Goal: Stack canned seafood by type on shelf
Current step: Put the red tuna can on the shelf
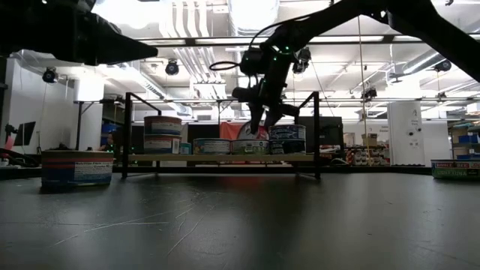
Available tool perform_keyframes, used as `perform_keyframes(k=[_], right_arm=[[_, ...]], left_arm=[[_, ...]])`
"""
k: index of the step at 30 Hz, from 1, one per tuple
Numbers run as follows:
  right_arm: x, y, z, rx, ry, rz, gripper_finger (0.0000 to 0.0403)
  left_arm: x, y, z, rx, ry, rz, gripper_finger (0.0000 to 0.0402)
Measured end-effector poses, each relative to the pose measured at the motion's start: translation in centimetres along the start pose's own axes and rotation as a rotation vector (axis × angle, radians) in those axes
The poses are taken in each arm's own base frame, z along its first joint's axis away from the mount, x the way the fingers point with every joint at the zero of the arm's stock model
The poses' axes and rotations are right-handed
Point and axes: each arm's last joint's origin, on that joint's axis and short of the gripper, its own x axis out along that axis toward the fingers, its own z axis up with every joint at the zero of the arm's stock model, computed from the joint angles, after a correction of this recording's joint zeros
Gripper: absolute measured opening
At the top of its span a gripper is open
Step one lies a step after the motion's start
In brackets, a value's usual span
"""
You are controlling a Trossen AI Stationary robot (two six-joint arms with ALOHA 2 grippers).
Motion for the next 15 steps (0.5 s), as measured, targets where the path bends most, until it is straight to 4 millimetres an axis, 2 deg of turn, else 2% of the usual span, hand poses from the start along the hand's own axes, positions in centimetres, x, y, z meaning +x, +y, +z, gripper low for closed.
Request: perform_keyframes(k=[10, 15], right_arm=[[0.15, 0.01, -0.06, 0.008, -0.002, -0.002, 0.0130], [0.15, 0.06, -0.06, 0.005, -0.004, -0.001, 0.0157]], left_arm=[[-0.03, -0.06, 0.00, -0.008, 0.000, -0.004, 0.0000], [-0.03, -0.06, 0.00, -0.008, 0.000, -0.004, 0.0000]])
